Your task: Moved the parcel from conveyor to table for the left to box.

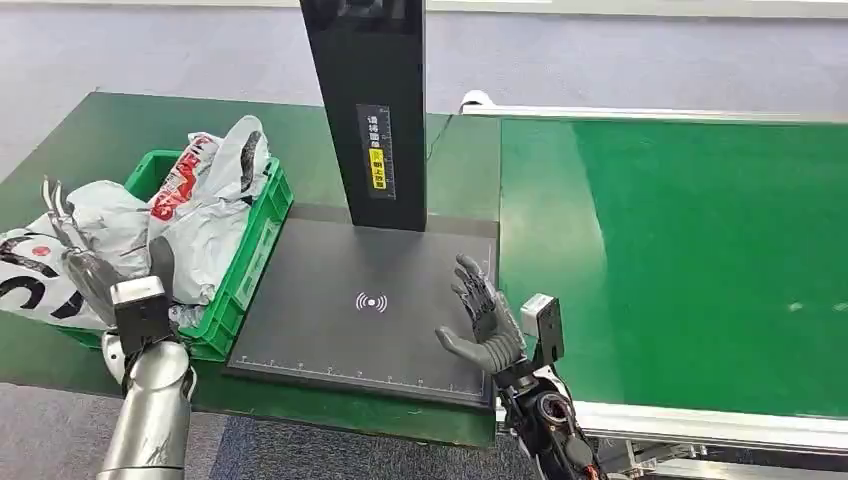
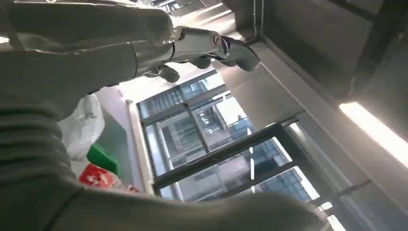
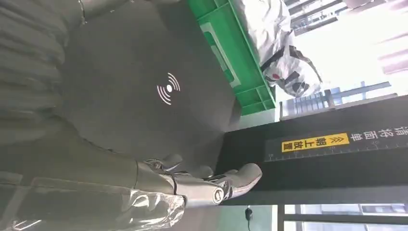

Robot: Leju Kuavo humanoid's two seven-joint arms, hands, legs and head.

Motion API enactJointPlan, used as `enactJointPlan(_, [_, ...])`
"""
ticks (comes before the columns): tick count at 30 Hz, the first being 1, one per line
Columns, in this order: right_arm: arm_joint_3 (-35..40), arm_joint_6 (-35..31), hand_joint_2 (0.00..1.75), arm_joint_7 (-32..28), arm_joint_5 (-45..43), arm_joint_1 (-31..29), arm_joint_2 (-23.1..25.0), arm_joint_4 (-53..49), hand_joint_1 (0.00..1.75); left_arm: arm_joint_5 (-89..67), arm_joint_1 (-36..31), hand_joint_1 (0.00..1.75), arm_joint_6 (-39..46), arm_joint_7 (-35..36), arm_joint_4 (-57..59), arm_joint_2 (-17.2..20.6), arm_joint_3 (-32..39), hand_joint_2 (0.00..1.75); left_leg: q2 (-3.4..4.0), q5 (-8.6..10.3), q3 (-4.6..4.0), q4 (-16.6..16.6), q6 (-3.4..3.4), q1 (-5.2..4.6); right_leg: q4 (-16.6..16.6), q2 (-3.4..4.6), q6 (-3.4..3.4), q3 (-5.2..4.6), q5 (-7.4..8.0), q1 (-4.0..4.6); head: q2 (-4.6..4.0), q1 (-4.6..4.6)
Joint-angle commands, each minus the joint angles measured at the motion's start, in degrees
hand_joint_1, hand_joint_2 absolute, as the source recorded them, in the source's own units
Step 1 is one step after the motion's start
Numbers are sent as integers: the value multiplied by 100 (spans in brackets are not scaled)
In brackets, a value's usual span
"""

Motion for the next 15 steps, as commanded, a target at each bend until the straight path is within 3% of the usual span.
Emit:
enactJointPlan(1, [141,-24,175,-2,-11,-260,-17,343,0,41,201,0,11,6,-479,-60,-213,0,-2,4,-4,-3,1,0,-4,8,2,-5,6,0,0,2])
enactJointPlan(5, [141,-24,175,-2,-11,-260,-17,343,0,41,201,0,11,6,-479,-60,-213,0,-2,3,-1,-4,2,0,-5,7,3,-2,5,0,0,0])
enactJointPlan(8, [165,-35,175,-74,-50,-273,-46,362,0,826,431,0,11,6,-950,335,-1111,0,-3,2,-3,-1,2,1,-2,5,3,-3,3,1,0,2])
enactJointPlan(10, [186,-15,175,-132,-71,-300,-65,368,0,322,574,0,-79,6,-960,518,-1641,0,-6,3,-4,-2,2,1,-4,5,3,-3,4,1,0,0])
enactJointPlan(11, [176,-62,175,-193,-67,-293,-83,328,0,549,667,0,-916,22,-834,537,-1846,0,-4,2,-2,-2,1,-1,-2,4,2,-2,2,-1,0,2])
enactJointPlan(12, [173,-120,175,-223,-44,-266,-106,267,0,629,709,0,-1359,82,-812,462,-1815,175,-7,6,1,-10,2,-1,-11,5,3,2,6,-1,0,2])
enactJointPlan(15, [88,-227,175,-258,5,-127,-132,-88,0,1443,819,0,-2817,307,-454,91,-1774,175,-10,5,5,-9,3,-5,-8,2,5,4,2,-5,0,-2])
